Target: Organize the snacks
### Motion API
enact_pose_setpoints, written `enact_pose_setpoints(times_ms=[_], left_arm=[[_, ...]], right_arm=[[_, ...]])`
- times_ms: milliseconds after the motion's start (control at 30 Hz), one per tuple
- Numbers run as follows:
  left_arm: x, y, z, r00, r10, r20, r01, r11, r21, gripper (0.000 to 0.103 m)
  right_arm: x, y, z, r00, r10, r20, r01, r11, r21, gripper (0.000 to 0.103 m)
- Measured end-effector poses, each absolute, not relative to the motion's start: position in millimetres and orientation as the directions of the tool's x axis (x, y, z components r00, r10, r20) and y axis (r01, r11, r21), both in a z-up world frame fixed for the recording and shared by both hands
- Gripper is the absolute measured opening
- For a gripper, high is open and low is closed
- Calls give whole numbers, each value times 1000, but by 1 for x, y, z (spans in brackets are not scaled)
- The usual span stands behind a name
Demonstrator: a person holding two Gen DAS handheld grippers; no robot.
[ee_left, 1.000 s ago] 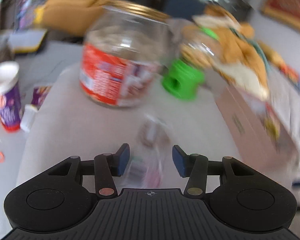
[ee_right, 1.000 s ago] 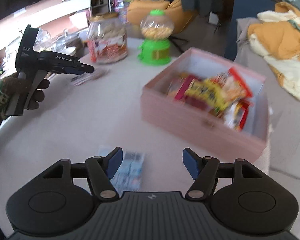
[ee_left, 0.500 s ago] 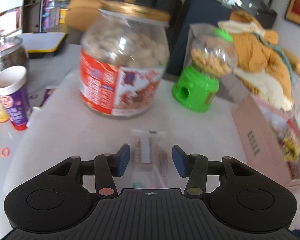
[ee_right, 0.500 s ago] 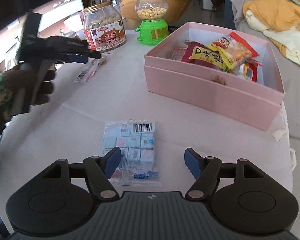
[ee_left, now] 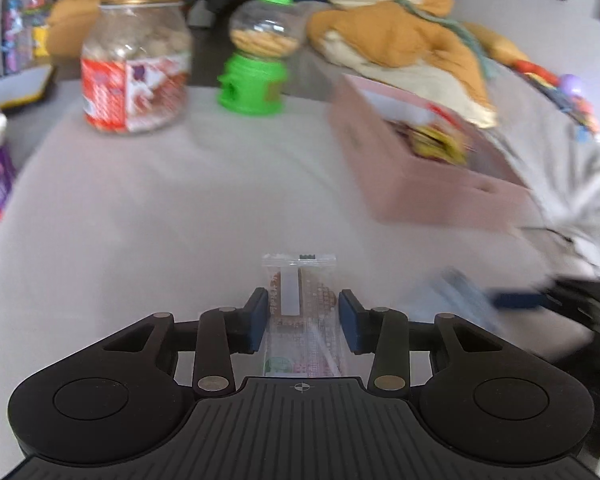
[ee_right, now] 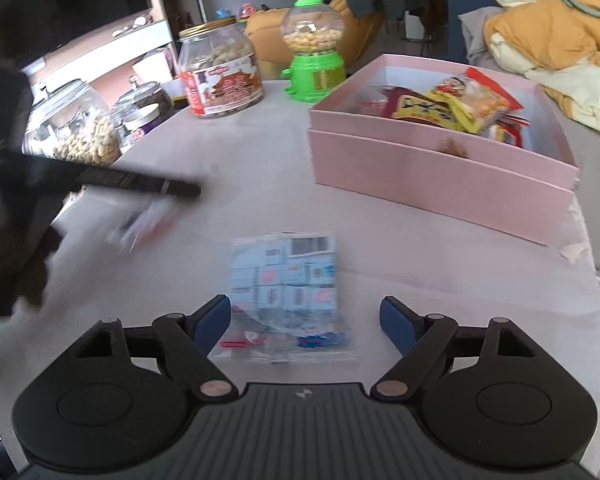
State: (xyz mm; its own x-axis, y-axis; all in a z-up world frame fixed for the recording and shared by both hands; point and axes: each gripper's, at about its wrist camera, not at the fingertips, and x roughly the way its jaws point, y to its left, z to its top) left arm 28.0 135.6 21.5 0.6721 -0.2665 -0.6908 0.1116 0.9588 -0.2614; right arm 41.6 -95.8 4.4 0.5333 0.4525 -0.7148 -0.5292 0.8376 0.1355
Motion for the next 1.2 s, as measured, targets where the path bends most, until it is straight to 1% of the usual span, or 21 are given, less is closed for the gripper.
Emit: enact_pose_setpoints(times_ms=[67, 133, 200, 233, 300, 333, 433, 533, 667, 767, 833, 933, 1100, 1133, 1200], left_arm=[[14, 127, 18, 662, -263, -702, 104, 960, -261, 44], [7, 121, 18, 675, -236, -699, 104, 968, -226, 44], [5, 120, 18, 676, -229, -701, 101, 970, -219, 44], [5, 121, 19, 675, -231, -701, 97, 969, -225, 44], [5, 121, 19, 672, -232, -703, 96, 969, -229, 44], [4, 121, 18, 673, -231, -703, 97, 969, -226, 44], [2, 119, 19, 674, -227, -703, 98, 971, -219, 46], [4, 116, 18, 675, -226, -703, 113, 972, -204, 46], [1, 112, 18, 680, -213, -702, 132, 977, -168, 46], [-4, 104, 19, 691, -195, -696, 143, 981, -133, 42], [-9, 98, 21, 694, -229, -682, 178, 973, -145, 41], [-11, 87, 44, 731, -280, -622, 226, 960, -167, 41], [12, 69, 121, 846, -348, -404, 290, 936, -200, 41], [25, 64, 137, 867, -360, -344, 300, 929, -215, 42], [55, 56, 153, 893, -371, -256, 302, 914, -271, 47]], right_arm=[[41, -86, 3, 531, 446, -720, -542, 832, 117, 84], [41, -73, 0, 550, 403, -731, -547, 836, 49, 85], [42, -62, -3, 582, 362, -728, -541, 841, -14, 85], [44, -60, -3, 582, 361, -729, -535, 845, -8, 84], [47, -61, 2, 573, 366, -733, -527, 850, 12, 62], [46, -62, 5, 568, 367, -737, -533, 846, 11, 59], [42, -74, 17, 570, 366, -736, -531, 848, 11, 59], [36, -93, 24, 591, 350, -727, -512, 859, -3, 59], [29, -120, 29, 637, 281, -718, -446, 894, -46, 59], [27, -138, 30, 650, 263, -713, -412, 911, -39, 59], [24, -149, 32, 656, 265, -707, -394, 919, -21, 59], [19, -159, 33, 674, 264, -690, -379, 925, -17, 59], [15, -171, 30, 679, 282, -678, -375, 927, 11, 59], [15, -172, 28, 677, 288, -678, -374, 927, 20, 59], [15, -173, 26, 673, 295, -678, -371, 928, 36, 59]])
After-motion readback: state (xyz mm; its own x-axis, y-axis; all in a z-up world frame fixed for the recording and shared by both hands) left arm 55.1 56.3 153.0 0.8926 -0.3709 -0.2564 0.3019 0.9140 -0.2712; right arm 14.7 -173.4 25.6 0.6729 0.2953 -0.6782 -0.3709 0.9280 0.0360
